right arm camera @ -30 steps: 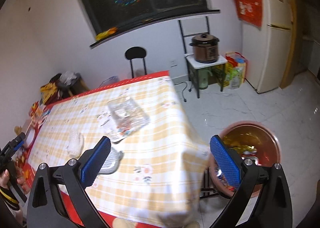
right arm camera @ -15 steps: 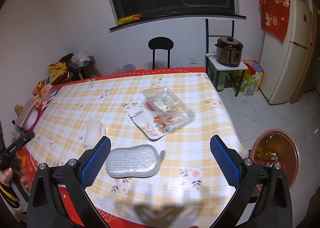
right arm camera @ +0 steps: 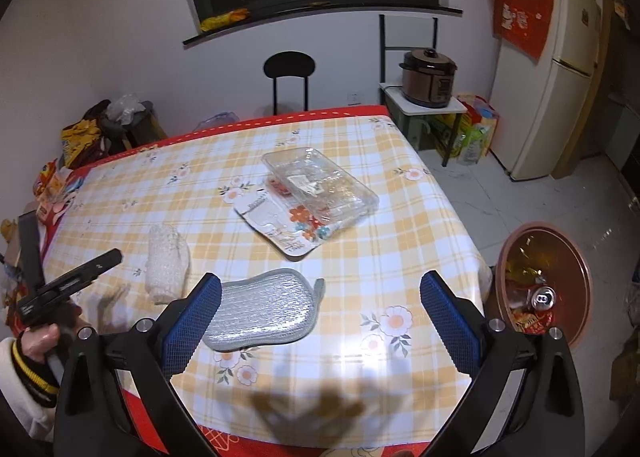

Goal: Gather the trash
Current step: 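Grasp the white bubble-wrap roll with the left gripper while the right gripper grasps the clear plastic tray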

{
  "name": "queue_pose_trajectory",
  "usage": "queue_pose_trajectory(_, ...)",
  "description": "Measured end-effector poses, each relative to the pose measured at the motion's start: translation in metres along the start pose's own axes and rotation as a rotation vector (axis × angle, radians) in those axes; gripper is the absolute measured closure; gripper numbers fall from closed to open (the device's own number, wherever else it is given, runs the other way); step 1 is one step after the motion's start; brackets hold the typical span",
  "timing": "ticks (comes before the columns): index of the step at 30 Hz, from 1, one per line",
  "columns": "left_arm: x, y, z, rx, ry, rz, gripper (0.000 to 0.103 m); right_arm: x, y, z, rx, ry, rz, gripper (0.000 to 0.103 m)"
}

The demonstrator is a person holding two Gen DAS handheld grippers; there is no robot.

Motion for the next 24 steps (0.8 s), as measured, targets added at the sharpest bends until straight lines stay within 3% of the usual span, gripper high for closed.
queue_pose_trajectory(8,-0.063,0.004,0.006,0.0,0.098,-0.057,0.006,-0.025,-0.005,0.004,-0.03,0.058,0.03,0.005)
queue_pose_trajectory(16,-0.087,0.015,0.015,0.031,0.145,-0.063,0.006,-0.057,0.013,-0.011,0.032,0.078,0.018,0.005)
queue_pose_trajectory(20,-0.086,0.017,0.016,0.044,0.139,-0.056,0.008,-0.072,0.021,-0.023,0.114,0.079,0.06,0.005)
queue_pose_trajectory(22,-0.082,0.018,0.016,0.042,0.135,-0.045,0.027,-0.083,0.026,-0.03,0.157,0.085,0.07,0.005)
queue_pose_trajectory(24,-0.079,0.02,0.016,0.043,0.137,-0.029,0.036,-0.094,0.03,-0.036,0.187,0.086,0.066,0.005)
Point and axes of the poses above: each gripper's, at about its wrist camera, not at the fingertips, and x roughly against the way its jaws point, y to its left, z to its underside, the point moved 4 cm from there along -x, roughly the way its jaws point
